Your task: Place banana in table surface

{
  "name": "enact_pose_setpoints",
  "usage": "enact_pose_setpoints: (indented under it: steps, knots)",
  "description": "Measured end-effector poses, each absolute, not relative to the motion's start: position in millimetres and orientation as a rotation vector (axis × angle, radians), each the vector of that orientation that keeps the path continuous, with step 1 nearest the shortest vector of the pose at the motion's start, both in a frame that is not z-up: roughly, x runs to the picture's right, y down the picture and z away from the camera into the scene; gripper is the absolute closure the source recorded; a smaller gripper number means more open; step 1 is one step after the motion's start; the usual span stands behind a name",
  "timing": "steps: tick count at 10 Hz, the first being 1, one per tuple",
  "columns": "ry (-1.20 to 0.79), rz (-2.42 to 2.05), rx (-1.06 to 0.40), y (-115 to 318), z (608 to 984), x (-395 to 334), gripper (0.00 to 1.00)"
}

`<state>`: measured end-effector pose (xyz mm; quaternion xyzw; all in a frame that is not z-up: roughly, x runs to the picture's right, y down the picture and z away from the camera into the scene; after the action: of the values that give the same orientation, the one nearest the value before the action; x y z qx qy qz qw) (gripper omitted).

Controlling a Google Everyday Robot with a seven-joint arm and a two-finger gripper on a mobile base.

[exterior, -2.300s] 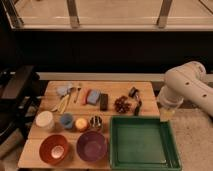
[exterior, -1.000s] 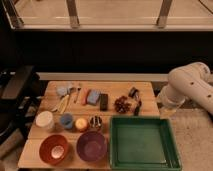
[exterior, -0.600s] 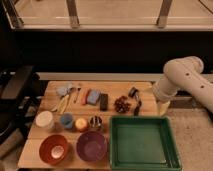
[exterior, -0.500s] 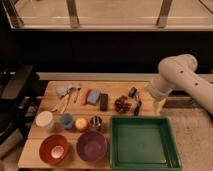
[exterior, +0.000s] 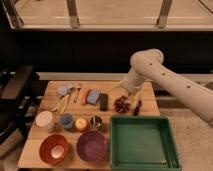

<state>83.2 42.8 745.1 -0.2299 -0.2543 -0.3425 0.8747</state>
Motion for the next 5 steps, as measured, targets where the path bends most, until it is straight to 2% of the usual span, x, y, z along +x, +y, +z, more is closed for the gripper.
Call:
enact_pose_setpoints:
  steps: [5]
  knots:
    - [-0.554,-0.726,-0.486,44.6,746.9,71.3,0.20]
